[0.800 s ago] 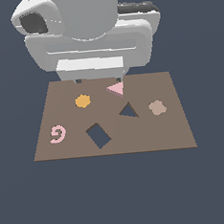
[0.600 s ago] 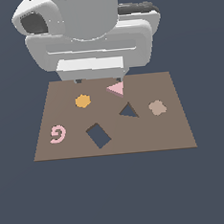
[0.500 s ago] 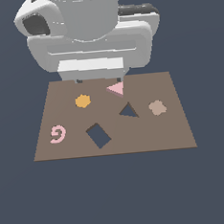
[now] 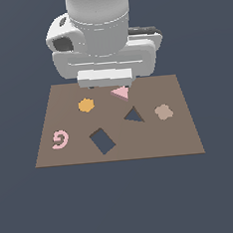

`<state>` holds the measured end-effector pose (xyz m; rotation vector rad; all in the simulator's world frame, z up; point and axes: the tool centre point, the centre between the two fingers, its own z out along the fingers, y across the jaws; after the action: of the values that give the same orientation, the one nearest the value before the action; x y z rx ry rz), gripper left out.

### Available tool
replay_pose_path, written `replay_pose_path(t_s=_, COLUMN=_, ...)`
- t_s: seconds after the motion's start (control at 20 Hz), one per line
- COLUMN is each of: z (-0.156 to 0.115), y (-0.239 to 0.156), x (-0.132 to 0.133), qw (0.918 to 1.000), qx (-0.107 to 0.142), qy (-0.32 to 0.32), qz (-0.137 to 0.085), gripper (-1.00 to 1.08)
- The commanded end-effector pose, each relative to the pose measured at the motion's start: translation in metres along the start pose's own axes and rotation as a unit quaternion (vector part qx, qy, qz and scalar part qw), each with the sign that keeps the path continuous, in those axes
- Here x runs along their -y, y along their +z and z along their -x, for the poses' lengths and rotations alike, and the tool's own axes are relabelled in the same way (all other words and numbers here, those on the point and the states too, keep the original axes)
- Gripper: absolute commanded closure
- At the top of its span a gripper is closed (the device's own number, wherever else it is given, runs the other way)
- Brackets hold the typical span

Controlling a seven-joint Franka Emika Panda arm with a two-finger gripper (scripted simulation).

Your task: Insert a designated object into the corresponding slot on a board.

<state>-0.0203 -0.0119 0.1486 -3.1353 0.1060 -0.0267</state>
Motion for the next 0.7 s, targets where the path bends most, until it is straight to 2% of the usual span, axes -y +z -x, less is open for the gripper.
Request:
replay_pose_path(t_s=0.0, z=0.012, y=0.017, x=0.004, qw=1.0, qx=0.002, qy=0.003, qz=0.0, gripper=-0.92)
replay_pose_path(t_s=0.35, z=0.042, y=0.065, x=0.016, qw=0.9999, qx=0.006, qy=0.012, qz=0.002, gripper=-0.92)
replay_pose_path(t_s=0.65, z=0.058, y=0.091, x=0.023, qw=0.9998, qx=0.008, qy=0.016, qz=0.002, gripper=-0.92)
